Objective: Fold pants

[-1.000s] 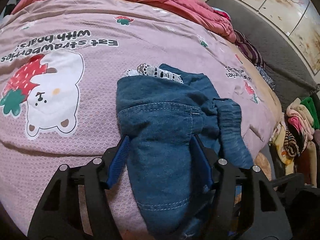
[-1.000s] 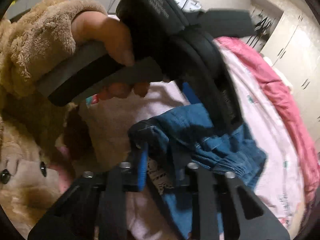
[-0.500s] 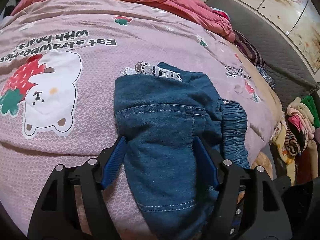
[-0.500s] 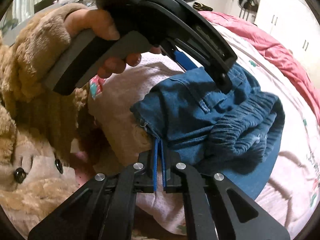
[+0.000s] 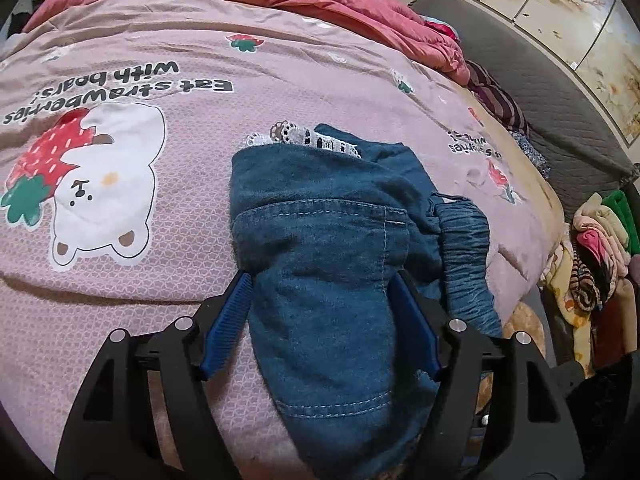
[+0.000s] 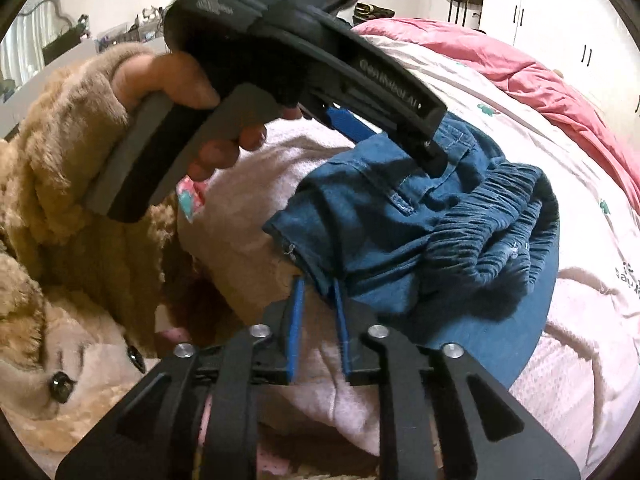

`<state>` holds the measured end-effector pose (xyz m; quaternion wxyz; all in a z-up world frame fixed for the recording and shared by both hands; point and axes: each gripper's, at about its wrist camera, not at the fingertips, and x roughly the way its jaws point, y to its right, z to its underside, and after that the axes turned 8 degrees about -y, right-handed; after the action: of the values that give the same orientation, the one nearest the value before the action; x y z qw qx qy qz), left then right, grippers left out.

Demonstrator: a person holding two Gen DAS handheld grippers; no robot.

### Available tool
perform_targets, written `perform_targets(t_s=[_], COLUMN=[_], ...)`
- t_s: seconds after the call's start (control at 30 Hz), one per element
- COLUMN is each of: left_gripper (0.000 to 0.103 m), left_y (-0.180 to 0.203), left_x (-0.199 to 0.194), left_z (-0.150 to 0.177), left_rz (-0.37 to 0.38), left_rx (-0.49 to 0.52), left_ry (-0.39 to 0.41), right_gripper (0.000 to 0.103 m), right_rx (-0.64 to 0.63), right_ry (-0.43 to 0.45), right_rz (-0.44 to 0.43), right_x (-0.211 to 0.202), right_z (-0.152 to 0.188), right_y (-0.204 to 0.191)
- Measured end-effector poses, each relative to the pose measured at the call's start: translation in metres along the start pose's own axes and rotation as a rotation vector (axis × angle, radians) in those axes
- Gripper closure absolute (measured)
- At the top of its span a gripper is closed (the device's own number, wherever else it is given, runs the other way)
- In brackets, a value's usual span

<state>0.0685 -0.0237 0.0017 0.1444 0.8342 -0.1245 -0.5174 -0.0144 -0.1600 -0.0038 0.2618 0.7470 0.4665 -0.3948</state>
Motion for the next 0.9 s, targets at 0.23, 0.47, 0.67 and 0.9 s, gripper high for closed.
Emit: perform_targets(t_s=[0.23, 0.47, 0.67, 0.9], left_gripper=[0.037, 0.036, 0.035, 0.028], left_y=[0.003, 0.007, 0.008, 0.008], left_x=[-0.003, -0.009, -0.016, -0.037], left_z=[0.004, 0.008, 0.01, 0.015], left_rz=[-0.003, 0.009, 0.016, -0.011], left_rx=[0.004, 0.005, 0.004, 0.003], left_ry=[0.006, 0.021, 0.038, 0.102], right_gripper=[0.07, 0.064, 0.058, 0.05], right_rx=[0.063, 0.155, 0.243, 0.367], right_ry=[0.044, 0.12, 0.164, 0.223], right_rz=[-0.035, -0.015, 0.054, 0.137], right_x=[-0.02, -0.051, -0.067, -0.084], right_z=[0.001, 0.002, 0.004, 0.006], right_y=[0.002, 0.018, 0.046, 0.077])
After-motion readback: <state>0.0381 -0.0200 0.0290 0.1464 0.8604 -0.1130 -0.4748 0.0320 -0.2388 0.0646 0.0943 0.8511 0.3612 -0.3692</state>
